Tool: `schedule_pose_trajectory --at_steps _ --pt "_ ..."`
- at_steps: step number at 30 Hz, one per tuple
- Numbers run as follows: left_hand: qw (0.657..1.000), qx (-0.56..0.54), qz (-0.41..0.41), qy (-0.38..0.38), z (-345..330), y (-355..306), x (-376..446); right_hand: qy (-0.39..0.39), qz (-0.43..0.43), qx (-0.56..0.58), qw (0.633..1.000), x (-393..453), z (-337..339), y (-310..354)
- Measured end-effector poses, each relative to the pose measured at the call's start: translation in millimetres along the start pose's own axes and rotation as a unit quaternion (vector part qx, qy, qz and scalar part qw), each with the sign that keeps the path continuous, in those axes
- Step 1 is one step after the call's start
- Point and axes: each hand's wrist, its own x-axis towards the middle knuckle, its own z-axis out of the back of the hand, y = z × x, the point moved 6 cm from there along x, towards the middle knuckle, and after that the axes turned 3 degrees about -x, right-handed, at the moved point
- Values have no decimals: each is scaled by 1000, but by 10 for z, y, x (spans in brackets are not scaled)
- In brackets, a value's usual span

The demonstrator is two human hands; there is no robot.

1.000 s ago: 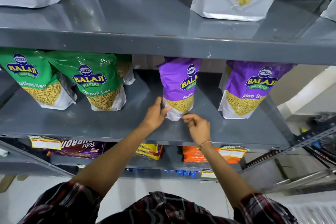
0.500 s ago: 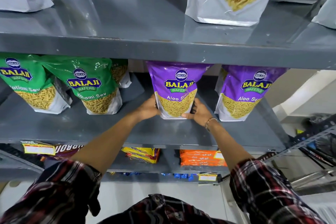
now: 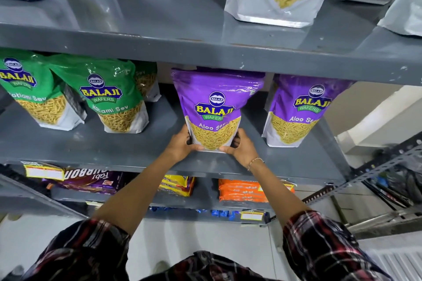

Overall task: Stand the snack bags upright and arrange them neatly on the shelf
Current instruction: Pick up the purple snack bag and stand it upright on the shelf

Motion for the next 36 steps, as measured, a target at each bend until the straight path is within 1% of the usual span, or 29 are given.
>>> schedule_pose_trajectory --at_steps 10,16,21,24,28,31,33,34,35,36 --pt "999 32 -29 1 -63 52 -360 -19 6 -24 1000 -390 -63 -2" --pt "997 60 -46 9 -105 13 -572 -35 -5 -13 999 -618 -124 -69" --pt "996 71 -49 12 -109 2 -647 -31 -4 -8 999 -711 -144 -50" --pt "996 65 -53 5 -120 -18 -674 -25 -3 -7 1000 -728 -142 -33" --pt "1000 12 -26 -1 -168 41 -698 -12 0 -8 1000 -720 -129 -36" --pt "999 15 -27 -8 -198 11 -714 -5 -2 -10 1000 -706 -101 -71" --pt "1000 11 -26 -6 -202 5 -735 12 0 -12 1000 -698 -90 -101" --pt "999 -7 -33 -10 -206 7 -753 24 3 -17 1000 -692 -88 -122" --pt "998 -25 -43 -30 -197 23 -780 34 9 -14 999 -688 -77 -142" --pt "995 -26 -51 -77 -176 36 -840 31 13 0 999 -688 -28 -169"
